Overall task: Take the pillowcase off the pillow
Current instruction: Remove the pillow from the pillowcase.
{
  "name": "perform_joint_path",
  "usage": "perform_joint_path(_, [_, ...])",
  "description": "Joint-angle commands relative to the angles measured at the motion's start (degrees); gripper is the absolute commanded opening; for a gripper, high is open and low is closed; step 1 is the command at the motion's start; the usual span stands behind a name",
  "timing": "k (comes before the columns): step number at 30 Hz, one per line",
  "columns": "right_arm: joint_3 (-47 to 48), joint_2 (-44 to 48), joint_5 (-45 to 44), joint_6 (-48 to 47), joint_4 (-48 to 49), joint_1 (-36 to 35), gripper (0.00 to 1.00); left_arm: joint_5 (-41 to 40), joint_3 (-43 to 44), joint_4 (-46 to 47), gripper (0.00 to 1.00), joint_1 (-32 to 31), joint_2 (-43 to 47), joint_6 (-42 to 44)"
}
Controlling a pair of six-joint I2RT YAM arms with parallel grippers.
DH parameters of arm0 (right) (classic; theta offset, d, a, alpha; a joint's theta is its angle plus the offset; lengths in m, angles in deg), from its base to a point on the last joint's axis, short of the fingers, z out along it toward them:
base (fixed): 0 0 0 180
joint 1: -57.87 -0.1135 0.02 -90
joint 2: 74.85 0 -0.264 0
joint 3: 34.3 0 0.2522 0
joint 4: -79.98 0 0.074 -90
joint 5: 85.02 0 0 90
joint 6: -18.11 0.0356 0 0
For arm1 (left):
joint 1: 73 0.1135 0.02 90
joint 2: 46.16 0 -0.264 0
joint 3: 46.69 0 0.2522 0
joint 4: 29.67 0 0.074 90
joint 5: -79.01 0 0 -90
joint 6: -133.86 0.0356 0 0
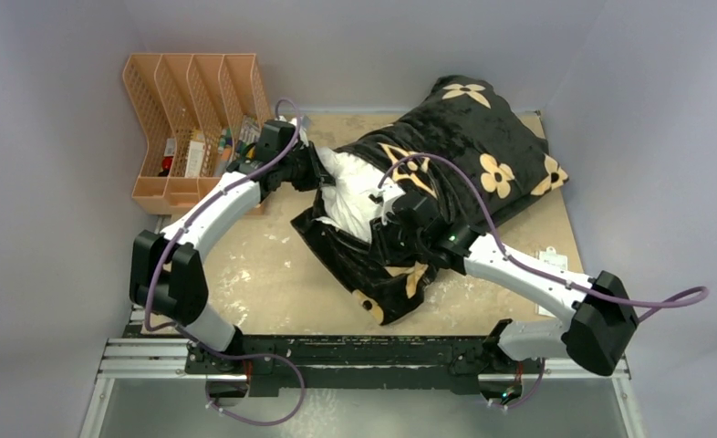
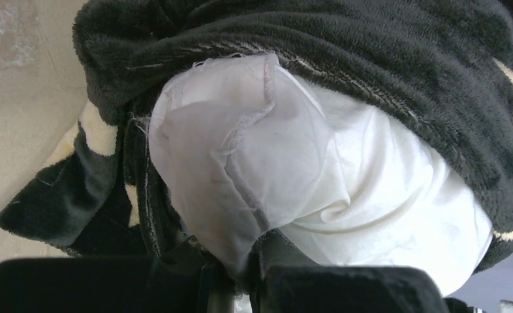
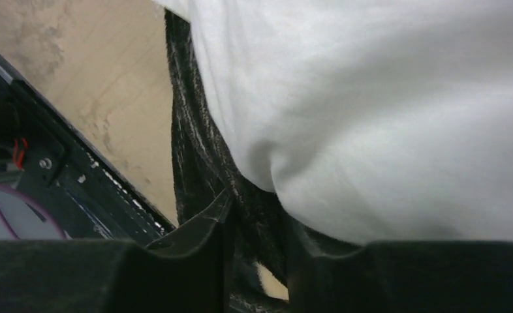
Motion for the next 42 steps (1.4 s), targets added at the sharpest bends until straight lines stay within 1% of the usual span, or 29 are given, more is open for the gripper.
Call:
perform_joint_path(1, [2.3, -1.9, 9.0, -7.2, 1.6, -1.0, 0.28, 1.3, 6.5, 4.6, 0.0, 2.9, -2.9, -1.8])
perform_joint_path(2, [1.5, -1.8, 12.8, -7.6, 1.8, -1.4, 0.27, 2.8, 8.3, 4.5, 0.0, 4.0, -4.6, -2.7])
perform_joint_path(4, [0.5, -2.5, 21.7, -8.9, 0.9, -2.1, 0.18, 5.5, 12.1, 5.2, 0.0, 5.8, -7.7, -4.2])
perform_joint_path(5, [0.2, -3.0, 25.8, -9.3, -0.3, -2.6, 0.15, 6.3, 14.4, 5.2, 0.0, 6.5, -9.3, -4.8])
perform_joint_path(7, [-0.4, -4.4, 34.5, -10.0, -2.7, -4.4, 0.14, 6.7, 19.7, 4.1, 0.0, 7.7, -13.2, -5.6])
perform_joint_path(8, [-0.7, -4.8, 35.4, -9.7, -3.7, -5.7, 0.13, 6.9, 22.8, 3.3, 0.0, 8.2, -15.0, -6.1])
perform_joint_path(9, [-1.4, -5.0, 35.5, -9.4, -4.2, -7.1, 0.12, 7.1, 26.0, 1.9, 0.0, 9.0, -16.9, -6.3])
perform_joint_path(11, [-3.4, -5.7, 34.3, -8.4, -4.4, -8.5, 0.05, 7.9, 32.7, -0.5, 0.0, 10.5, -20.3, -7.4])
perform_joint_path(12, [-4.3, -6.2, 33.1, -7.8, -4.4, -8.7, 0.04, 8.5, 35.1, -0.8, 0.0, 11.2, -21.6, -8.4])
perform_joint_path(15, [-4.8, -9.2, 25.3, -6.9, -5.3, -9.3, 0.04, 9.6, 40.0, -1.7, 0.0, 12.3, -23.6, -9.5])
perform_joint_path(16, [-3.9, -9.9, 21.2, -6.4, -5.8, -9.6, 0.04, 10.0, 40.5, -2.0, 0.0, 12.4, -23.6, -9.3])
perform_joint_path(18, [-1.8, -10.5, 16.4, -6.6, -6.5, -9.7, 0.02, 11.9, 38.1, -0.4, 0.0, 12.4, -22.4, -9.1])
perform_joint_path(19, [-0.7, -10.1, 13.1, -6.2, -6.3, -9.7, 0.02, 13.1, 35.5, 1.4, 0.11, 12.4, -21.1, -9.1])
perform_joint_path(21, [0.8, -8.9, 7.4, -5.3, -5.0, -9.8, 0.01, 13.8, 28.7, 2.4, 0.48, 12.4, -18.2, -6.8])
perform_joint_path(22, [1.0, -8.2, 5.5, -5.0, -3.5, -9.7, 0.0, 13.9, 25.6, 2.1, 0.6, 12.3, -16.2, -5.0])
perform_joint_path(23, [1.0, -7.5, 4.0, -4.1, -2.2, -9.8, 0.0, 14.0, 21.7, 1.9, 0.67, 12.4, -14.1, -3.4])
perform_joint_path(24, [0.3, -6.7, 2.9, -2.1, 0.6, -9.7, 0.0, 14.3, 17.6, 2.0, 0.7, 12.4, -11.9, -1.7])
perform_joint_path(26, [-1.3, -6.2, 2.1, -1.4, 7.0, -9.7, 0.0, 14.3, 9.2, 3.2, 0.74, 12.4, -7.1, 0.1])
perform_joint_path(28, [-3.1, -6.5, 2.3, -1.0, 13.9, -9.7, 0.0, 15.2, 1.0, 8.5, 0.75, 11.9, -1.8, -1.2])
perform_joint_path(29, [-3.7, -6.9, 1.4, -0.5, 17.3, -9.7, 0.0, 16.3, -2.3, 10.4, 0.76, 11.1, 0.4, -2.1])
perform_joint_path(31, [-4.6, -7.7, 1.7, 0.1, 20.1, -9.7, 0.0, 16.8, -5.9, 11.3, 0.76, 7.9, 3.8, -1.8])
perform_joint_path(33, [-5.8, -7.8, 1.3, 0.0, 22.5, -9.8, 0.0, 14.5, -5.9, 9.0, 0.76, 3.6, 5.3, 0.2])
perform_joint_path(35, [-7.2, -6.9, 0.6, 0.0, 24.9, -9.8, 0.0, 12.8, -5.3, 9.2, 0.76, 0.7, 5.9, 0.2])
perform_joint_path(38, [-9.5, -4.4, 2.7, -1.5, 28.5, -9.8, 0.0, 12.4, -4.9, 11.1, 0.75, -0.1, 6.1, -2.3])
perform_joint_path(41, [-11.9, -1.3, 2.2, -2.2, 31.7, -9.8, 0.0, 11.5, -3.0, 6.2, 0.75, -1.2, 4.8, 0.7])
perform_joint_path(42, [-13.2, -0.4, 2.7, -2.8, 33.9, -9.8, 0.0, 12.4, -3.1, 5.8, 0.75, -1.7, 4.4, 1.7])
